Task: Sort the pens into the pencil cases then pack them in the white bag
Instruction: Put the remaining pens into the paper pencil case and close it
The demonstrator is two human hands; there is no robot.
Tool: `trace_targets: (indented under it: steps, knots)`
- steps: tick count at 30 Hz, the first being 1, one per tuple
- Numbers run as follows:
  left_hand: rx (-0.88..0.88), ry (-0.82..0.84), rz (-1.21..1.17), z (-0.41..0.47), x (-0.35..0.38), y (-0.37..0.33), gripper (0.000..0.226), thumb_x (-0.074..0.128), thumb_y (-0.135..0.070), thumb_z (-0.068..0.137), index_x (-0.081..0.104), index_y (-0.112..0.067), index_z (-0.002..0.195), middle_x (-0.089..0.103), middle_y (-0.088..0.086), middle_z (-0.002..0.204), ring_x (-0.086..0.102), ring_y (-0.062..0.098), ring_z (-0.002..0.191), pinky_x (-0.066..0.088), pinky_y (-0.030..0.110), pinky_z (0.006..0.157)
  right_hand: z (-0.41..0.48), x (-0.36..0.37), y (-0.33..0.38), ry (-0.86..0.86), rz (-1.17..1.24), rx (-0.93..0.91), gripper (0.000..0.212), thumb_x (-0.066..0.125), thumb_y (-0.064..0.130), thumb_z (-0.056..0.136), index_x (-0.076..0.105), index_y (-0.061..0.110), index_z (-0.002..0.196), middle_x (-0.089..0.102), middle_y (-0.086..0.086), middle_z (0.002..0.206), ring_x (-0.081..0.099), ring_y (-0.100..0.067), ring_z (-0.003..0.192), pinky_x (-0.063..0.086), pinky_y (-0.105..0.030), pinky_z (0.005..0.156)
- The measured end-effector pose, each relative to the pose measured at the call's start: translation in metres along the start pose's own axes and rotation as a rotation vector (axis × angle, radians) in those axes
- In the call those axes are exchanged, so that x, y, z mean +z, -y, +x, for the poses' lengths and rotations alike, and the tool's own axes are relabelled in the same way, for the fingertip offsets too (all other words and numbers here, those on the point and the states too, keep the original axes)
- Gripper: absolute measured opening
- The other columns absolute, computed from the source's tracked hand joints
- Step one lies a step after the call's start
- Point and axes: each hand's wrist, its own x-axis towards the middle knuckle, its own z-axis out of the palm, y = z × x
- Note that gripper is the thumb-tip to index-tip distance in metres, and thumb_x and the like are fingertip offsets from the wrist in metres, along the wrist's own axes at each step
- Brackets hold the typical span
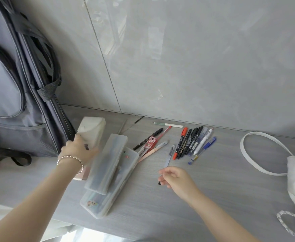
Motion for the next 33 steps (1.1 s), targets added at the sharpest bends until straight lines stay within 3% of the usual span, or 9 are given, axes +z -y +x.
trace_targets:
  steps: [7, 10, 13, 19, 22, 25, 27, 29, 33]
  knots:
    - [0.297, 0.042, -0.200, -0.054, -0.031, -0.052, 0.078, 0.052, -0.052, 0.066, 0.032, -0.029, 0.138, 0.050, 0.012, 0.123, 0.054, 0.029, 0.107, 0.045, 0.033, 0.094, 0.000, 0.003, 0.010, -0.243, 0.165, -0.154, 0.018, 0.049, 0.012, 0.093, 0.053, 0.025, 0.105, 0.062, 0.002, 0.097, 0.062, -0.006, 0.084, 0.050, -0.018, 0.078]
    - [0.509, 0.129, -0.186, -0.082, -0.010, -0.069, 0.074, 0.066, -0.042, 0.069, 0.034, -0.035, 0.136, 0.046, 0.001, 0.121, 0.050, 0.013, 0.099, 0.038, 0.019, 0.090, -0.006, -0.014, 0.025, -0.385, 0.327, -0.265, 0.050, 0.060, 0.021, 0.087, 0.036, 0.027, 0.131, 0.048, 0.005, 0.120, 0.056, -0.008, 0.104, 0.048, -0.009, 0.080]
    - [0.716, 0.248, -0.079, -0.106, 0.020, -0.080, 0.088, 0.062, -0.049, 0.056, 0.028, -0.039, 0.137, 0.039, -0.004, 0.117, 0.050, 0.016, 0.104, 0.043, 0.022, 0.091, -0.010, -0.033, 0.025, -0.277, 0.061, -0.286, 0.077, 0.073, 0.027, 0.077, 0.028, 0.028, 0.139, 0.038, 0.010, 0.130, 0.048, -0.010, 0.118, 0.045, -0.013, 0.089]
    - [0.870, 0.252, 0.055, -0.121, 0.049, -0.089, 0.091, 0.050, -0.054, 0.054, 0.025, -0.036, 0.140, 0.038, -0.002, 0.117, 0.045, 0.019, 0.110, 0.040, 0.024, 0.095, -0.016, -0.054, 0.001, -0.334, -0.423, -0.242, 0.052, 0.057, 0.038, 0.087, 0.043, 0.020, 0.134, 0.049, 0.004, 0.128, 0.046, -0.014, 0.120, 0.036, -0.023, 0.094]
    - [0.892, 0.271, 0.103, -0.118, 0.051, -0.090, 0.095, 0.055, -0.053, 0.055, 0.021, -0.034, 0.141, 0.035, -0.002, 0.121, 0.041, 0.019, 0.114, 0.039, 0.026, 0.098, -0.015, -0.064, -0.006, -0.485, -0.604, -0.253, 0.024, 0.043, 0.031, 0.095, 0.059, 0.015, 0.088, 0.064, -0.005, 0.087, 0.058, -0.031, 0.089, 0.038, -0.034, 0.069]
    - [0.913, 0.174, 0.186, -0.112, 0.051, -0.089, 0.105, 0.063, -0.046, 0.063, 0.000, -0.029, 0.145, 0.029, -0.003, 0.130, 0.035, 0.020, 0.121, 0.033, 0.028, 0.103, -0.009, -0.076, -0.014, -0.667, -0.301, -0.196, 0.038, 0.039, 0.030, 0.097, 0.043, 0.013, 0.063, 0.062, -0.015, 0.065, 0.064, -0.032, 0.063, 0.046, -0.033, 0.058]
    - [0.878, 0.129, 0.245, -0.104, 0.050, -0.084, 0.113, 0.063, -0.041, 0.064, -0.018, -0.029, 0.141, 0.025, -0.002, 0.133, 0.031, 0.021, 0.125, 0.029, 0.028, 0.106, -0.009, -0.086, -0.013, -0.795, -0.066, -0.174, 0.037, 0.039, 0.028, 0.098, 0.043, 0.017, 0.063, 0.059, -0.007, 0.063, 0.062, -0.022, 0.056, 0.043, -0.015, 0.051]
    - [0.849, 0.135, 0.291, -0.098, 0.049, -0.077, 0.115, 0.065, -0.038, 0.063, -0.016, -0.030, 0.144, 0.024, -0.001, 0.135, 0.030, 0.021, 0.126, 0.029, 0.029, 0.107, -0.005, -0.101, -0.015, -0.945, 0.041, -0.165, 0.033, 0.038, 0.028, 0.098, 0.048, 0.011, 0.071, 0.057, -0.005, 0.069, 0.061, -0.029, 0.066, 0.050, -0.026, 0.065]
    - [0.801, 0.346, 0.370, -0.095, 0.043, -0.072, 0.115, 0.071, -0.038, 0.062, -0.006, -0.029, 0.146, 0.028, -0.003, 0.133, 0.031, 0.020, 0.123, 0.037, 0.030, 0.102, -0.003, -0.113, -0.014, -1.028, 0.080, -0.142, 0.033, 0.038, 0.021, 0.099, 0.043, 0.005, 0.070, 0.045, -0.002, 0.062, 0.047, -0.029, 0.071, 0.023, -0.028, 0.059]
